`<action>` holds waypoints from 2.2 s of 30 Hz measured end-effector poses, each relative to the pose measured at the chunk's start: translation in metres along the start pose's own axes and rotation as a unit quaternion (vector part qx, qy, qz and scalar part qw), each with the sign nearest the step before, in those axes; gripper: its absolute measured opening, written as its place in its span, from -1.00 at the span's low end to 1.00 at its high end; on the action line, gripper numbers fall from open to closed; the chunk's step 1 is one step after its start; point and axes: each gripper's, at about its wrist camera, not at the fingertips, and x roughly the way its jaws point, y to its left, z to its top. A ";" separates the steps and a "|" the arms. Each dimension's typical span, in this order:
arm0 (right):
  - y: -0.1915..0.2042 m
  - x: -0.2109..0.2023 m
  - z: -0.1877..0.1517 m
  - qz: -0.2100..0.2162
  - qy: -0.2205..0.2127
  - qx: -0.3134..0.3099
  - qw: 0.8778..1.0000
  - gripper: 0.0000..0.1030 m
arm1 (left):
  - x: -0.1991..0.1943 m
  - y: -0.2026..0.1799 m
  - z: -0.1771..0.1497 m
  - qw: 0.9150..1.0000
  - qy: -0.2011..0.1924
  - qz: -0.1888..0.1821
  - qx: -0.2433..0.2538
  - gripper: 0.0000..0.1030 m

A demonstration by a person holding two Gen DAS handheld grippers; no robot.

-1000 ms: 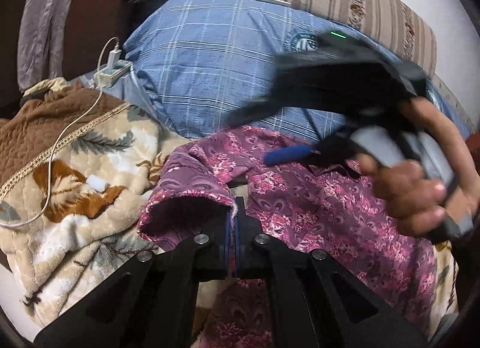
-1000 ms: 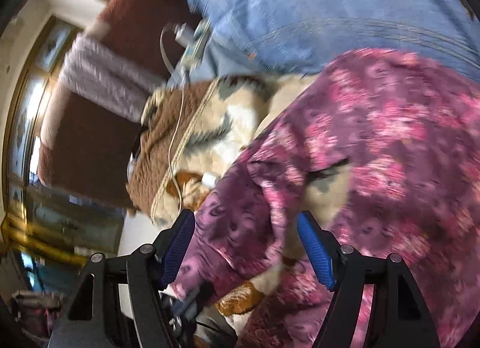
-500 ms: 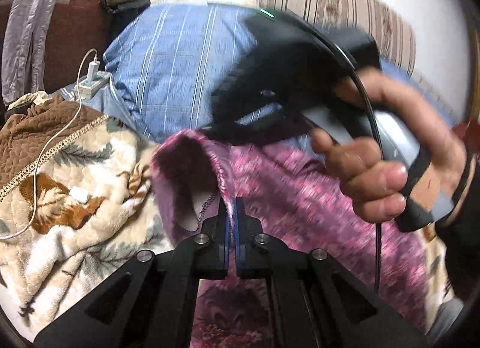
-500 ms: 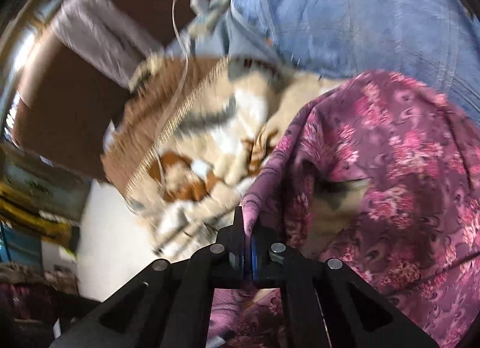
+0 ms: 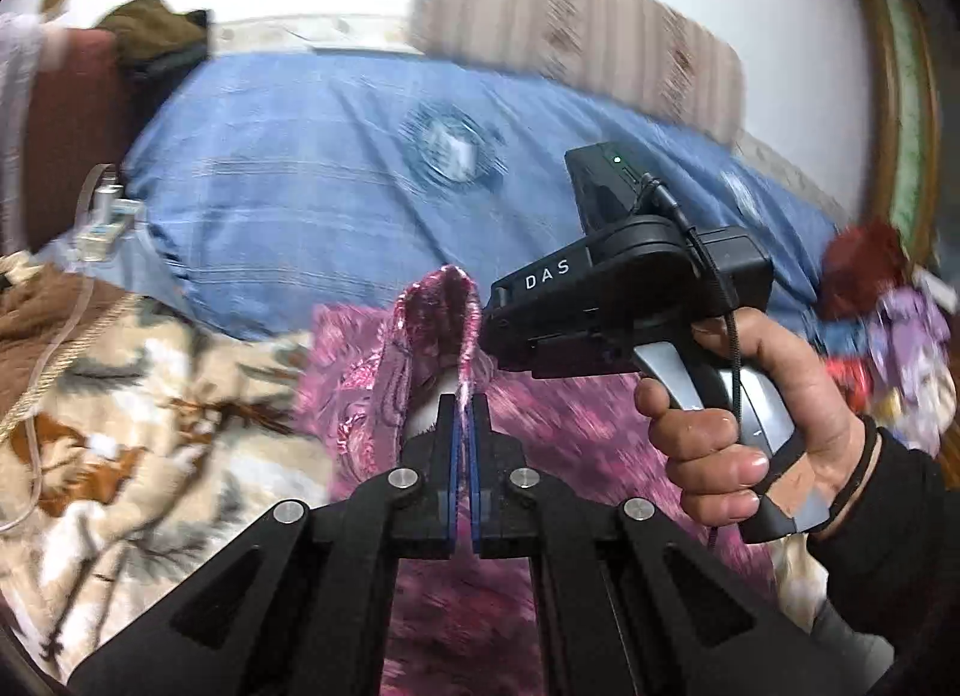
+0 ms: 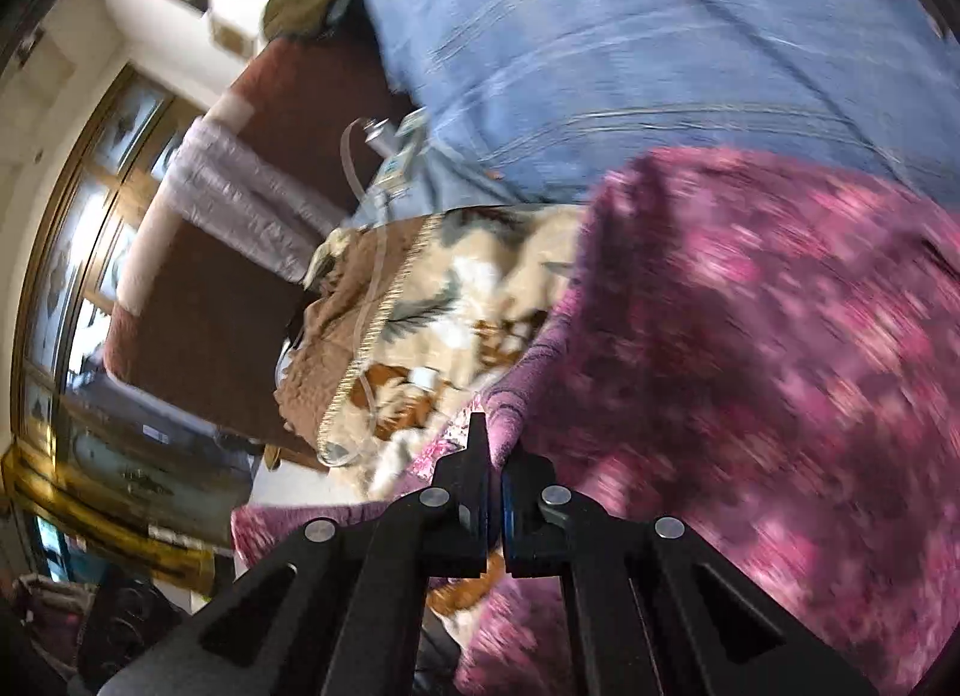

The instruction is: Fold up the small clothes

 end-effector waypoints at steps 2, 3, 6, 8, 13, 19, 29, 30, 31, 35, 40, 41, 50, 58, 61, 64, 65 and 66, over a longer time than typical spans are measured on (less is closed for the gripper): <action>-0.026 -0.011 -0.015 -0.011 -0.006 0.019 1.000 -0.95 | 0.013 -0.015 -0.012 1.000 0.014 -0.021 0.014 -0.99; -0.038 -0.013 -0.021 -0.020 -0.007 0.030 0.999 -0.95 | 0.024 -0.022 -0.021 0.999 0.029 -0.030 0.019 -0.99; -0.077 -0.009 -0.037 -0.048 -0.004 0.069 0.997 -0.95 | 0.056 -0.036 -0.044 0.995 0.083 -0.060 0.010 -0.99; -0.092 -0.008 -0.044 -0.053 -0.002 0.083 0.995 -0.95 | 0.061 -0.047 -0.051 0.993 0.093 -0.064 0.031 -0.98; -0.108 -0.015 -0.056 -0.058 -0.014 0.079 0.995 -0.82 | 0.050 -0.065 -0.059 0.989 0.077 -0.104 0.071 -0.39; -0.127 -0.050 -0.089 -0.081 -0.052 0.111 0.989 0.25 | -0.005 -0.052 -0.041 0.987 -0.041 -0.146 0.057 0.54; -0.131 -0.054 -0.130 -0.042 -0.059 0.147 0.986 0.06 | 0.090 0.039 -0.052 0.973 0.135 -0.102 -0.159 0.54; -0.126 -0.049 -0.129 -0.042 -0.054 0.138 0.988 -0.44 | 0.091 0.044 -0.058 0.968 0.140 -0.108 -0.177 0.54; -0.122 -0.046 -0.129 -0.046 -0.050 0.133 0.989 -0.84 | 0.092 0.050 -0.061 0.964 0.144 -0.114 -0.194 0.54; -0.100 -0.075 -0.141 -0.059 -0.089 0.110 0.988 -0.85 | 0.090 0.049 -0.068 0.961 0.150 -0.119 -0.201 0.54; -0.123 -0.089 -0.157 -0.113 -0.092 0.119 0.982 -0.85 | 0.110 0.044 -0.058 0.946 0.191 -0.155 -0.210 0.54; -0.131 -0.087 -0.157 -0.113 -0.087 0.128 0.981 -0.85 | 0.111 0.048 -0.055 0.944 0.196 -0.155 -0.215 0.54; -0.138 -0.099 -0.156 -0.091 -0.114 0.087 0.985 -0.85 | 0.190 0.134 -0.031 0.915 0.249 -0.045 -0.313 0.54; -0.149 -0.098 -0.164 -0.106 -0.081 0.083 0.988 -0.85 | 0.205 0.158 -0.045 0.906 0.234 -0.041 -0.349 0.50; -0.149 -0.110 -0.166 -0.103 -0.092 0.083 0.987 -0.85 | 0.206 0.169 -0.037 0.896 0.221 -0.075 -0.377 0.50; -0.150 -0.128 -0.168 -0.122 -0.115 0.092 0.982 -0.85 | 0.211 0.170 -0.032 0.898 0.233 -0.082 -0.365 0.47; -0.154 -0.128 -0.171 -0.135 -0.110 0.099 0.980 -0.85 | 0.211 0.166 -0.035 0.899 0.235 -0.088 -0.358 0.40; -0.160 -0.124 -0.175 -0.146 -0.099 0.107 0.978 -0.85 | 0.209 0.163 -0.040 0.901 0.231 -0.094 -0.354 0.34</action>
